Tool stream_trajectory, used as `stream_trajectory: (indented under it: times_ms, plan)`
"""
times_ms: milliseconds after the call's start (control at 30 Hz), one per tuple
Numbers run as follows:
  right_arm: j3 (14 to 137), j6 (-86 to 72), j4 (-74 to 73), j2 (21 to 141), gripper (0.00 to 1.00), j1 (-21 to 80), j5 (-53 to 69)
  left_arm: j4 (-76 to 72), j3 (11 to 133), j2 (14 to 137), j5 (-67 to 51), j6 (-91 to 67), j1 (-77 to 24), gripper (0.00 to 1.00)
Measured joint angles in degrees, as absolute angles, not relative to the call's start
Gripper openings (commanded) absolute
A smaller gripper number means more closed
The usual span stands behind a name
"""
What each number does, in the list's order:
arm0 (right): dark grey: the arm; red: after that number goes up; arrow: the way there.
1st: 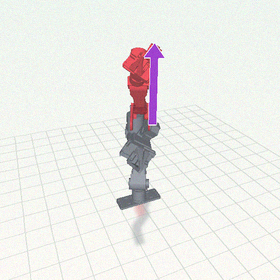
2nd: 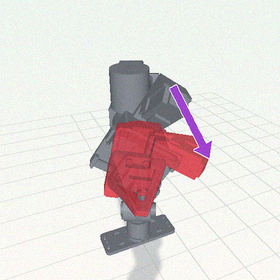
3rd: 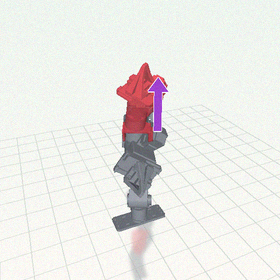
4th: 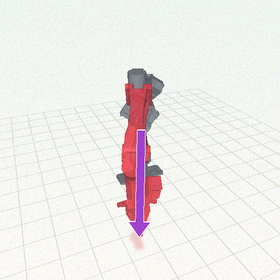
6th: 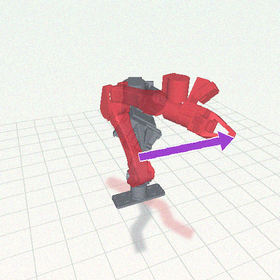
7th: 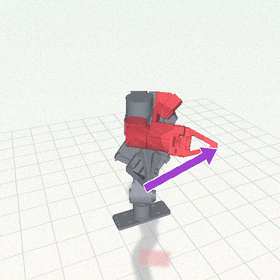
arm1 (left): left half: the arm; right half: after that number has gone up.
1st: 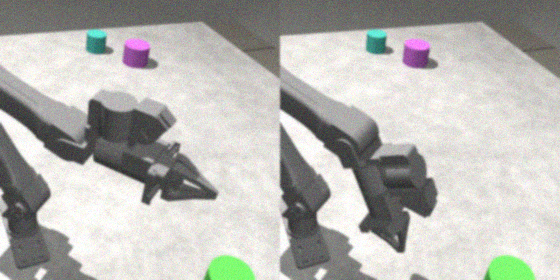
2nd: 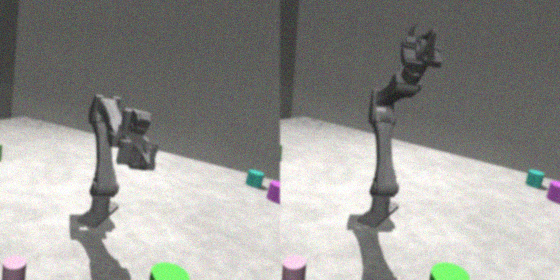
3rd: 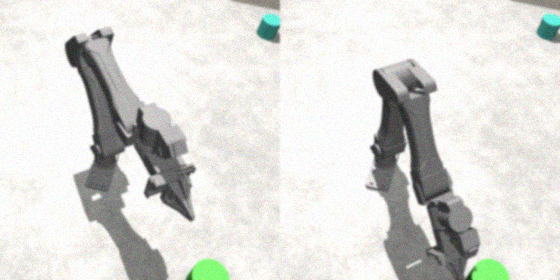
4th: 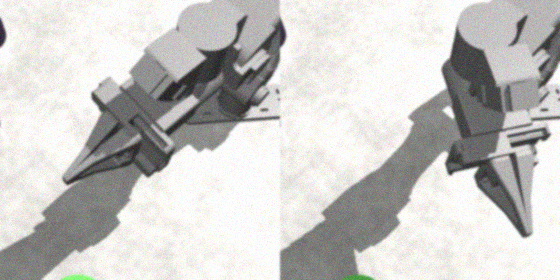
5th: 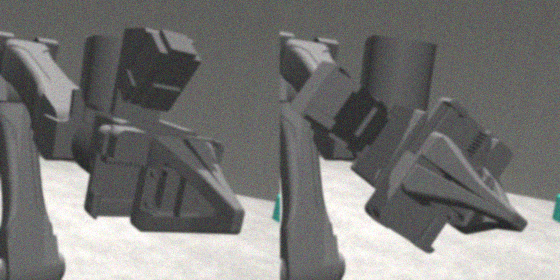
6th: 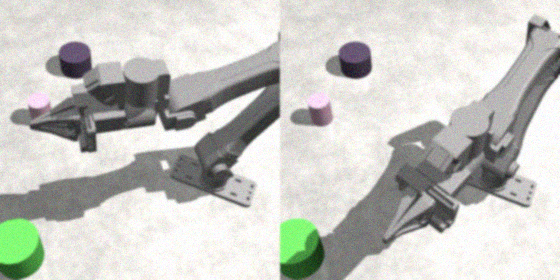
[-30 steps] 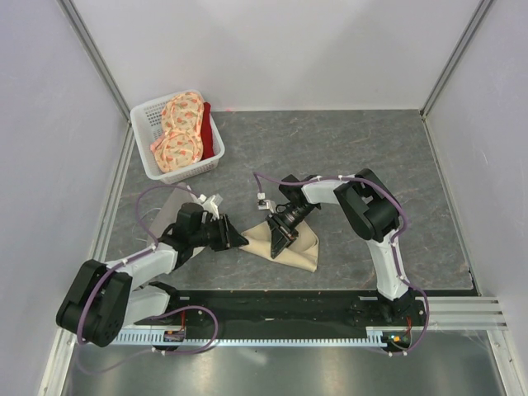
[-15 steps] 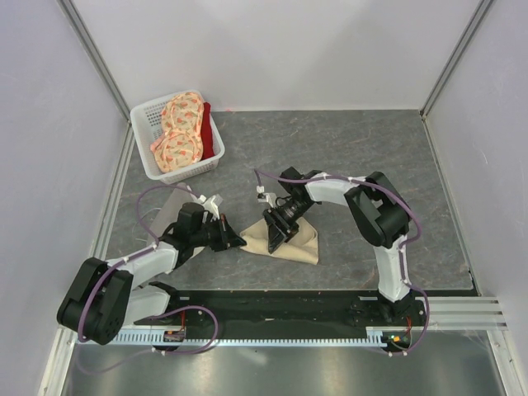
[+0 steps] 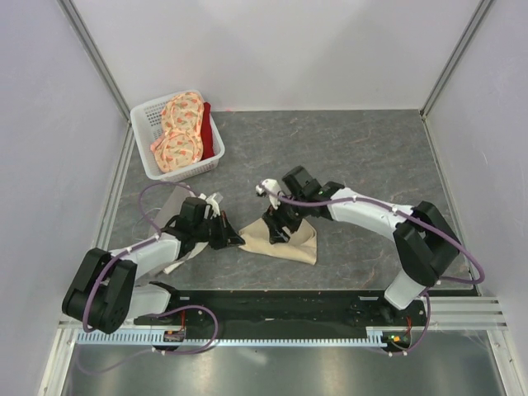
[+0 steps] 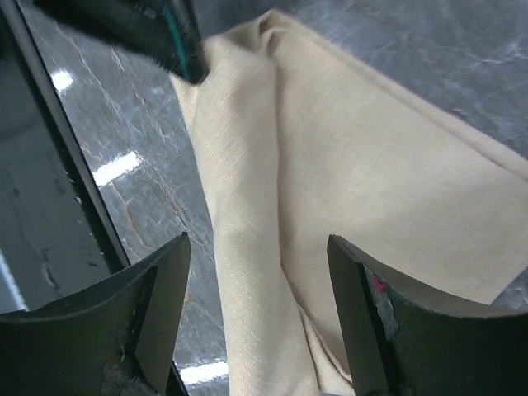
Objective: Fold the napkin, place the utensils inside, and roll it up
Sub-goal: Roll the napkin with the utensil
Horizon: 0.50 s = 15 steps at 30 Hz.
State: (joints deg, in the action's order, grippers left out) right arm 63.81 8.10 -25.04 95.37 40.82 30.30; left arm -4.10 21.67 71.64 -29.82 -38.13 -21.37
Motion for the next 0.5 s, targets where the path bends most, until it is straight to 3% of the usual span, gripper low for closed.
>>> stream_trajectory:
  times_ms: [233,500]
  plan:
    - [58.83,10.41,-21.17,93.91,0.79,50.5,19.51,-2.46,22.87,73.91,-29.82,-38.11,-20.12,0.02]
    - [58.5,11.4,-18.94,94.39,0.76,53.71,15.05,-2.2,23.2,74.54,-30.2,-38.13,-19.14,0.02]
